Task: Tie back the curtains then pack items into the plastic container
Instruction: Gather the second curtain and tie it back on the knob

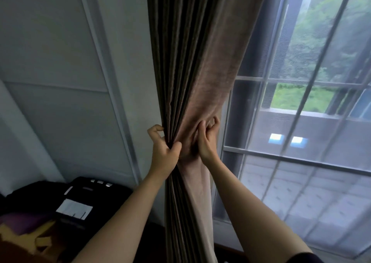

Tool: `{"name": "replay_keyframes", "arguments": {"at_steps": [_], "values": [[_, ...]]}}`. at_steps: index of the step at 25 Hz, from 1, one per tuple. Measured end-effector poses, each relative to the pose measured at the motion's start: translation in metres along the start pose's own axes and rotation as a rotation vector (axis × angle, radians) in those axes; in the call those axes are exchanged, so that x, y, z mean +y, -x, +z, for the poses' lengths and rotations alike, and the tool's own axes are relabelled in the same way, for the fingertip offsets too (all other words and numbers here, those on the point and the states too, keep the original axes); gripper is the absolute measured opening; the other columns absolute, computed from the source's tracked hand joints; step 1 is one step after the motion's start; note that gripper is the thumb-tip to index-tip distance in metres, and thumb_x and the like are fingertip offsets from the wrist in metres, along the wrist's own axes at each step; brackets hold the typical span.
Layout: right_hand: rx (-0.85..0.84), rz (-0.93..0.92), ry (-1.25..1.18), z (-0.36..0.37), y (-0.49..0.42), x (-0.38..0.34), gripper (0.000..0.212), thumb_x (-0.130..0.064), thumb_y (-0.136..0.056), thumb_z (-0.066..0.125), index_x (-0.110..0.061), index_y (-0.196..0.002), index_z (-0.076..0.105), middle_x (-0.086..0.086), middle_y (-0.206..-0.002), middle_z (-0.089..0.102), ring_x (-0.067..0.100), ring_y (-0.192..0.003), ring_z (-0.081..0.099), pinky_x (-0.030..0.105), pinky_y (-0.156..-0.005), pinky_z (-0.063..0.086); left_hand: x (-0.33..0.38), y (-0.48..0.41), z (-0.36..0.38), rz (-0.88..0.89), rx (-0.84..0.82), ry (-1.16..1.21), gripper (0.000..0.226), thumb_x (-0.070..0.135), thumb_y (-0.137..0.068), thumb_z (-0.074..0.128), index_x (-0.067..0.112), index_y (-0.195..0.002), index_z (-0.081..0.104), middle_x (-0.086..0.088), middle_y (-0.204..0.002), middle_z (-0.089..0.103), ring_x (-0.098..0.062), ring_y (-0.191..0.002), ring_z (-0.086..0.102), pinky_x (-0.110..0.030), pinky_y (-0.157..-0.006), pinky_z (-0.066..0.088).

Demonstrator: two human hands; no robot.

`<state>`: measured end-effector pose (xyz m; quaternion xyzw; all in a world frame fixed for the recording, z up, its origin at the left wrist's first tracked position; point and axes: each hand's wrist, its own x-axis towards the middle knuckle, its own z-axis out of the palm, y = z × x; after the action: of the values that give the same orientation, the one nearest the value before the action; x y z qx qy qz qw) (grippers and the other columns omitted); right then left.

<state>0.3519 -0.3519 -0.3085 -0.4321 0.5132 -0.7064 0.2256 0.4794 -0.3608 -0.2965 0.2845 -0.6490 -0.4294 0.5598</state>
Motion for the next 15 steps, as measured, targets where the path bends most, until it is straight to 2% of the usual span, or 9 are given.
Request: {"name": "replay_keyframes", "arguments": {"at_steps": [2,3,5,6,7,10,11,14,15], "values": [[-0.084,0.011,-0.038,-0.006,-0.004,-0.006,0.090,-0.060,-0.077,0.052,-0.017,-0.146,0.013,0.000,-0.144,0.035,0.007,-0.129,0.040,0.009,-0.101,0.038,0.007,-0.004,-0.011,-0.094,0.013,0.040,0.049,-0.018,-0.081,0.040,0.026,-0.098,0.026,0.000,-0.077,0.049,0.002,-0.058,0.051,-0.012,-0.058,0.044],[-0.131,0.046,-0.050,-0.008,-0.005,-0.010,0.096,-0.065,-0.069,0.055,-0.016,-0.144,0.020,0.001,-0.142,0.039,0.009,-0.127,0.043,0.005,-0.094,0.039,0.011,-0.006,-0.017,-0.152,0.006,0.034,0.048,-0.018,-0.082,0.038,0.026,-0.100,0.028,0.000,-0.074,0.047,0.001,-0.056,0.049,-0.014,-0.056,0.042],[-0.265,0.144,-0.082,-0.008,-0.004,-0.019,0.080,-0.070,-0.059,0.061,-0.023,-0.122,0.045,0.000,-0.129,0.052,0.004,-0.108,0.055,0.004,-0.081,0.045,0.016,-0.009,-0.026,-0.250,-0.055,0.039,0.042,-0.012,-0.082,0.041,0.022,-0.106,0.034,-0.001,-0.076,0.048,-0.005,-0.065,0.050,-0.021,-0.064,0.042],[-0.328,0.186,-0.120,-0.006,-0.002,-0.023,0.067,-0.069,-0.057,0.064,-0.027,-0.108,0.049,-0.003,-0.123,0.054,0.000,-0.098,0.057,0.005,-0.076,0.047,0.018,-0.010,-0.029,-0.291,-0.096,0.052,0.039,-0.006,-0.078,0.043,0.020,-0.106,0.040,-0.002,-0.080,0.051,-0.009,-0.072,0.052,-0.025,-0.070,0.043],[-0.357,0.216,-0.148,-0.005,-0.001,-0.025,0.065,-0.070,-0.054,0.067,-0.028,-0.100,0.050,-0.006,-0.118,0.056,-0.002,-0.092,0.058,0.007,-0.074,0.049,0.020,-0.011,-0.031,-0.324,-0.127,0.061,0.037,0.000,-0.072,0.044,0.019,-0.103,0.048,-0.003,-0.084,0.054,-0.013,-0.078,0.053,-0.028,-0.074,0.043],[-0.375,0.210,-0.205,-0.009,0.003,-0.028,0.082,-0.076,-0.036,0.075,-0.026,-0.098,0.054,-0.014,-0.100,0.064,-0.004,-0.088,0.064,0.011,-0.074,0.050,0.022,-0.009,-0.033,-0.340,-0.147,0.054,0.030,0.006,-0.066,0.044,0.015,-0.089,0.059,-0.004,-0.084,0.058,-0.015,-0.082,0.054,-0.028,-0.074,0.042],[-0.366,0.190,-0.190,-0.012,0.003,-0.026,0.075,-0.071,-0.042,0.078,-0.026,-0.098,0.057,-0.014,-0.098,0.065,-0.003,-0.089,0.065,0.011,-0.074,0.051,0.022,-0.008,-0.034,-0.321,-0.128,0.015,0.024,0.005,-0.071,0.044,0.014,-0.088,0.059,-0.004,-0.083,0.057,-0.015,-0.080,0.053,-0.028,-0.073,0.041],[-0.298,0.174,-0.092,-0.020,0.006,-0.020,0.025,-0.034,-0.079,0.072,-0.025,-0.099,0.061,-0.006,-0.101,0.068,0.009,-0.096,0.065,0.013,-0.073,0.051,0.017,-0.006,-0.036,-0.250,-0.052,-0.130,0.024,0.002,-0.087,0.042,0.020,-0.083,0.057,0.000,-0.077,0.056,-0.010,-0.071,0.052,-0.026,-0.069,0.041],[-0.264,0.160,-0.052,-0.021,0.008,-0.018,0.023,-0.028,-0.082,0.069,-0.021,-0.102,0.061,-0.003,-0.104,0.068,0.011,-0.096,0.065,0.013,-0.072,0.052,0.017,-0.005,-0.037,-0.237,-0.035,-0.164,0.028,0.001,-0.089,0.042,0.023,-0.081,0.056,0.001,-0.075,0.055,-0.009,-0.068,0.050,-0.023,-0.066,0.041]]}}
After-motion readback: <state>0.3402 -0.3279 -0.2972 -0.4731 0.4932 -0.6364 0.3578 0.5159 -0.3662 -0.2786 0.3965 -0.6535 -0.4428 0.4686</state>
